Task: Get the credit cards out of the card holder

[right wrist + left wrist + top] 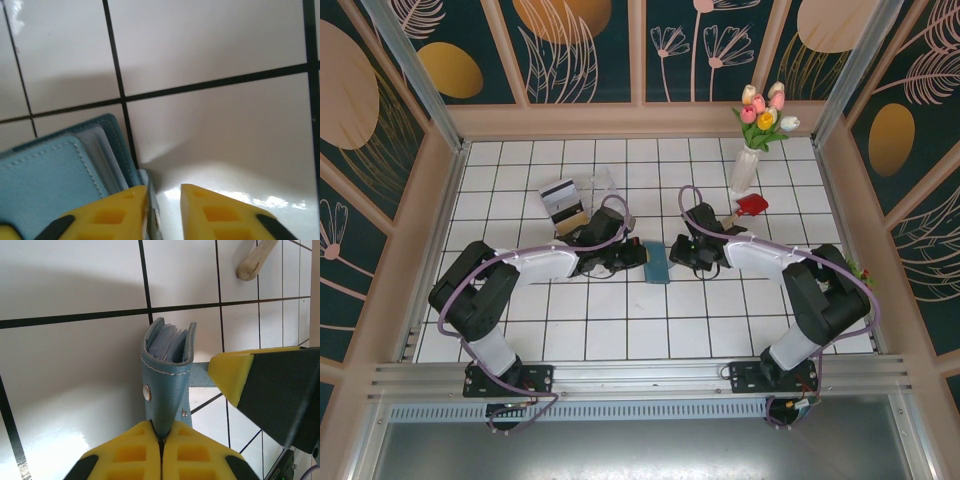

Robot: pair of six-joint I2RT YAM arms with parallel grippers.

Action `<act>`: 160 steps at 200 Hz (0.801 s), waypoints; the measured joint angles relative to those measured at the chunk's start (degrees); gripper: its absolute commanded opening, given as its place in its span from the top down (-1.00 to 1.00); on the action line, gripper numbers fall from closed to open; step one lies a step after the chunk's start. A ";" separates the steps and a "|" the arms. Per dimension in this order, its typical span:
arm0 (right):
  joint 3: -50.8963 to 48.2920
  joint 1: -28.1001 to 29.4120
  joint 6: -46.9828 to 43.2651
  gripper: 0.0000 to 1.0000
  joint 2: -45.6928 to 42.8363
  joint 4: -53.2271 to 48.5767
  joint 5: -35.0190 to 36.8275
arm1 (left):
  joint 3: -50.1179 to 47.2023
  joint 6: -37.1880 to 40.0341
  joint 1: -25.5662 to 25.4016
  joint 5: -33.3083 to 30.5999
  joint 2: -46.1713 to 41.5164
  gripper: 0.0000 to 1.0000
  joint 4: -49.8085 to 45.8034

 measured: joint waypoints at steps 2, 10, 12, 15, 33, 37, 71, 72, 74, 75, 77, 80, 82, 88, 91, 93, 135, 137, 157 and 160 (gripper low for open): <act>0.00 0.00 -0.02 0.67 0.00 0.17 -0.02 | 0.00 -0.07 0.00 -0.04 0.00 0.67 -0.02; 0.00 0.04 -0.02 0.76 0.00 0.76 -0.02 | 0.00 -0.17 0.00 -0.33 0.00 0.56 -0.22; 0.00 0.04 -0.35 0.77 0.00 0.90 -0.02 | 0.00 -0.02 0.00 -0.39 0.00 0.52 -0.28; 0.00 0.07 -0.37 0.79 0.00 1.09 -0.02 | 0.00 -0.07 0.00 -0.50 0.00 0.45 -0.35; 0.00 0.15 -1.16 0.85 0.00 1.51 0.02 | 0.13 0.04 0.00 -2.10 0.00 0.14 -1.55; 0.00 0.15 -1.18 0.85 0.00 1.53 0.04 | 0.24 -0.35 0.00 -2.54 0.00 0.05 -1.99; -0.02 0.15 -2.43 0.88 -1.92 0.81 0.48 | 0.68 -0.46 0.17 -6.10 -2.60 -0.39 -4.74; -0.02 0.15 -2.45 0.88 -1.99 0.79 0.50 | 0.74 -0.35 0.22 -6.19 -2.80 -0.39 -4.85; -0.02 0.15 -2.60 0.88 -2.23 0.70 0.52 | 0.76 -0.22 0.26 -6.43 -3.06 -0.41 -4.98; -0.02 0.15 -2.71 0.88 -2.36 0.68 0.52 | 0.79 -0.28 0.28 -6.49 -3.15 -0.41 -5.01; -0.02 0.15 -2.75 0.88 -2.58 0.61 0.55 | 0.87 -0.42 0.31 -6.69 -3.39 -0.42 -5.16; 0.00 0.15 -2.86 0.88 -2.91 0.48 0.59 | 0.98 -0.22 0.37 -7.13 -3.78 -0.45 -5.40; 0.00 0.15 -2.89 0.88 -3.13 0.42 0.63 | 1.05 -0.33 0.42 -7.34 -4.02 -0.46 -5.55; 0.04 0.15 -3.06 0.88 -3.76 0.17 0.63 | 1.22 -0.28 0.68 -8.00 -4.72 -0.50 -5.75; 0.09 0.15 -3.08 0.88 -4.04 0.00 0.61 | 1.27 -0.37 0.81 -8.33 -5.01 -0.53 -5.79; 0.15 0.15 -3.10 0.88 -4.26 -0.04 0.61 | 1.29 -0.20 0.98 -8.61 -5.22 -0.55 -5.86; 3.30 1.11 -3.26 0.88 -6.12 -0.90 -1.95 | 1.05 -0.26 4.81 -14.25 -10.23 -0.97 -7.78; 3.52 1.18 -3.26 0.88 -6.12 -0.87 -2.12 | 1.03 -0.35 4.94 -14.49 -10.45 -0.97 -7.82; 5.60 2.36 -3.23 0.87 -6.12 -0.85 -3.85 | -0.28 -0.28 6.54 -17.59 -13.99 -0.97 -8.31; 5.88 2.51 -3.19 0.87 -6.12 -0.81 -4.11 | -0.55 -0.31 6.73 -17.92 -14.53 -0.97 -8.33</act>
